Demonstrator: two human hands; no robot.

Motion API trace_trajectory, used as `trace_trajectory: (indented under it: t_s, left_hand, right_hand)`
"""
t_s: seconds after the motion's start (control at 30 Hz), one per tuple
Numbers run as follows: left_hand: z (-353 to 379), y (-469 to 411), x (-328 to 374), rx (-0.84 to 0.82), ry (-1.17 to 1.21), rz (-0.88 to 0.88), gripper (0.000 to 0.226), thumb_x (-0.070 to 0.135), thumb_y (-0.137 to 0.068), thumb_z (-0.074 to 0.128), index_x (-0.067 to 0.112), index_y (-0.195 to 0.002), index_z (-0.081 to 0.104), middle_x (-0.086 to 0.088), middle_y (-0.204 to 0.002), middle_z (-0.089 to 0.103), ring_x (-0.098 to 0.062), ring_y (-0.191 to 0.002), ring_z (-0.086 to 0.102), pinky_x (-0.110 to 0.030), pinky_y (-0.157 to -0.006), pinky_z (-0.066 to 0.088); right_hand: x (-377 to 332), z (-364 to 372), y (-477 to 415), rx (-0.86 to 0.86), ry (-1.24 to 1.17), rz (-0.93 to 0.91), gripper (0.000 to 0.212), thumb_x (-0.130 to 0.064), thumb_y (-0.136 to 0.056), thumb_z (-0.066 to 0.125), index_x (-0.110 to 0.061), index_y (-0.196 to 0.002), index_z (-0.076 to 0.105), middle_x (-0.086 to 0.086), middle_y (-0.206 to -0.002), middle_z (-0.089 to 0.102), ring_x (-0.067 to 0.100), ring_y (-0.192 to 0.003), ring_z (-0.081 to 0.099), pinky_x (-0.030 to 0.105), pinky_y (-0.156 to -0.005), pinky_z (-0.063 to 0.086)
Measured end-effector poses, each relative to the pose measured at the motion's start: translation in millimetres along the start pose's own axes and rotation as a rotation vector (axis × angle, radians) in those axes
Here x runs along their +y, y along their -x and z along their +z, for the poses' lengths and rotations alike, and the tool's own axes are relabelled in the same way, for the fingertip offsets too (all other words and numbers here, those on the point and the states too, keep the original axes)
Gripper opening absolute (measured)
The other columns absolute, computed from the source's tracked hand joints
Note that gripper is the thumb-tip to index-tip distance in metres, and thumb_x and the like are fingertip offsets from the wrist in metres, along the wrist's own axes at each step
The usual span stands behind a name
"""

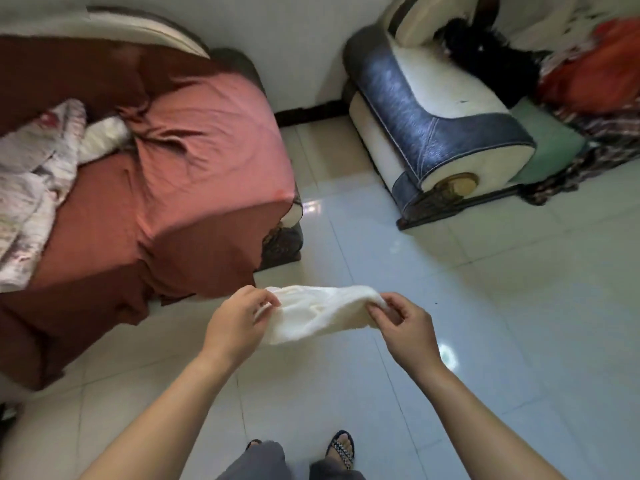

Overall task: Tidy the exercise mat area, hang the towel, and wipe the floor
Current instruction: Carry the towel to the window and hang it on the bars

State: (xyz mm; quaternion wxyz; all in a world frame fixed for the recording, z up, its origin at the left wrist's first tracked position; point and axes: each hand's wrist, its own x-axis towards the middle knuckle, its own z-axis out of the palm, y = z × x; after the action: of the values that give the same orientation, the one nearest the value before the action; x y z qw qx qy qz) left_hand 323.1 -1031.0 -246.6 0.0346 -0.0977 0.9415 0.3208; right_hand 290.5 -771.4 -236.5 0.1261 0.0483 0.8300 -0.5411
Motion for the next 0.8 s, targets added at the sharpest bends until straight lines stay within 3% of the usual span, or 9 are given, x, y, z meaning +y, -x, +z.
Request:
trace_trajectory:
  t_s: [0.13, 0.27, 0.4, 0.47, 0.53, 0.63, 0.7, 0.8]
  left_hand:
    - [-37, -21, 50, 0.073, -0.028, 0.047, 0.016, 0.015, -0.083, 0.064, 0.03, -0.078, 0.065, 0.012, -0.076, 0.053, 0.002, -0.063, 0.052, -0.026, -0.06, 0.043]
    - [-67, -59, 76, 0.105, -0.016, 0.091, 0.016, 0.016, -0.084, 0.063, 0.031, -0.078, 0.064, 0.011, -0.075, 0.053, 0.001, -0.064, 0.052, -0.029, -0.063, 0.046]
    - [-82, -108, 91, 0.107, 0.081, 0.128, 0.012, 0.015, -0.081, 0.066, 0.026, -0.085, 0.067, 0.009, -0.082, 0.057, -0.003, -0.068, 0.057, -0.031, -0.073, 0.05]
    - [-85, -138, 97, 0.044, 0.189, 0.158, 0.015, 0.019, -0.08, 0.069, 0.026, -0.093, 0.068, 0.006, -0.093, 0.06, -0.009, -0.082, 0.062, -0.033, -0.082, 0.051]
    - [-87, -166, 109, -0.078, 0.34, 0.161, 0.02, 0.033, -0.077, 0.071, 0.037, -0.096, 0.066, 0.009, -0.104, 0.063, -0.009, -0.098, 0.062, -0.032, -0.089, 0.05]
    - [-95, -203, 135, -0.198, 0.618, 0.156, 0.036, 0.056, -0.064, 0.072, 0.041, -0.096, 0.066, 0.012, -0.108, 0.066, -0.008, -0.101, 0.063, -0.028, -0.088, 0.049]
    - [-99, -229, 150, -0.261, 0.69, 0.179, 0.04, 0.052, -0.065, 0.077, 0.035, -0.099, 0.065, 0.01, -0.109, 0.066, -0.01, -0.101, 0.063, -0.026, -0.086, 0.049]
    - [-99, -272, 165, -0.341, 0.608, 0.258, 0.033, 0.04, -0.07, 0.076, 0.038, -0.1, 0.062, 0.012, -0.109, 0.065, -0.007, -0.103, 0.061, -0.026, -0.09, 0.05]
  right_hand:
    - [-52, -44, -7, 0.017, 0.038, -0.132, 0.003, -0.024, -0.085, 0.066, -0.025, -0.084, 0.069, -0.01, -0.076, 0.068, 0.003, -0.073, 0.061, 0.012, -0.061, 0.046]
    - [-94, -63, -37, 0.082, 0.076, -0.223, 0.002, -0.026, -0.083, 0.068, -0.028, -0.082, 0.067, -0.011, -0.074, 0.067, 0.0, -0.071, 0.058, 0.008, -0.059, 0.041]
    - [-131, -66, -82, 0.117, 0.152, -0.318, 0.005, -0.026, -0.082, 0.07, -0.022, -0.084, 0.069, -0.008, -0.073, 0.067, 0.005, -0.069, 0.057, 0.013, -0.06, 0.043]
    - [-150, -62, -106, 0.097, 0.259, -0.395, 0.005, -0.025, -0.081, 0.07, -0.021, -0.083, 0.069, -0.009, -0.072, 0.065, 0.007, -0.069, 0.056, 0.014, -0.061, 0.041]
    - [-167, -55, -129, 0.068, 0.323, -0.421, 0.003, -0.025, -0.082, 0.069, -0.022, -0.082, 0.068, -0.011, -0.073, 0.063, 0.008, -0.07, 0.056, 0.019, -0.063, 0.043]
    - [-189, -50, -159, 0.057, 0.347, -0.354, 0.006, -0.029, -0.083, 0.067, -0.023, -0.081, 0.066, -0.008, -0.074, 0.065, 0.013, -0.074, 0.059, 0.029, -0.069, 0.046]
    - [-201, -53, -180, 0.092, 0.331, -0.299, 0.009, -0.032, -0.082, 0.066, -0.024, -0.08, 0.065, -0.007, -0.073, 0.067, 0.011, -0.073, 0.06, 0.031, -0.069, 0.048]
    - [-222, -61, -210, 0.146, 0.289, -0.274, 0.009, -0.032, -0.082, 0.066, -0.023, -0.08, 0.066, -0.008, -0.073, 0.068, 0.004, -0.071, 0.06, 0.026, -0.067, 0.049]
